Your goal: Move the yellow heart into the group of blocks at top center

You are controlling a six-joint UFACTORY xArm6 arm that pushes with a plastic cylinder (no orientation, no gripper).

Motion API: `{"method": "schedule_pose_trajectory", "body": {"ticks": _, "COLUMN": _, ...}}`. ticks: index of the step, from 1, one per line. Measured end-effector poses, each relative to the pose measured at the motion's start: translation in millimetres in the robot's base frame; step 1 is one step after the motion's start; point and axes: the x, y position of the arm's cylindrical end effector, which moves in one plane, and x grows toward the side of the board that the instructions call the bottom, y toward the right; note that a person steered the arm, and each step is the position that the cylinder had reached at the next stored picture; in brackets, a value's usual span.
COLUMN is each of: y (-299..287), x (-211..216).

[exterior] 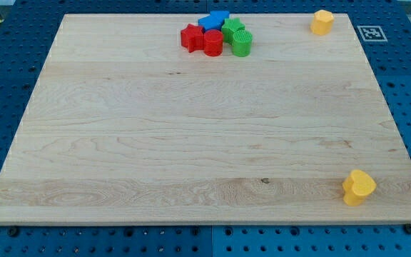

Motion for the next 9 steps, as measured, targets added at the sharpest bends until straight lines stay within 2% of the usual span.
{"method": "schedule_pose_trajectory", "body": {"ticks": 1, "y": -14.6, "x": 43.9}}
{"method": "schedule_pose_trajectory", "body": {"ticks": 2, "y": -47.6, "x": 55.4}}
{"method": "schedule_pose_trajectory", "body": {"ticks": 3, "y": -98.6, "x": 45.5}}
{"method": "schedule_pose_trajectory", "body": {"ticks": 4, "y": -151.5, "x": 17.6}}
{"method": "schedule_pose_trajectory", "body": {"ticks": 5, "y": -178.3, "x": 3.8}}
{"method": "schedule_pose_trajectory", "body": {"ticks": 6, "y": -177.5, "x": 48.1}}
{"method": "schedule_pose_trajectory", "body": {"ticks": 7, "y": -184.6, "x": 54.4}}
{"method": "schedule_pose_trajectory", "body": {"ticks": 9, "y": -212.6, "x": -32.6}}
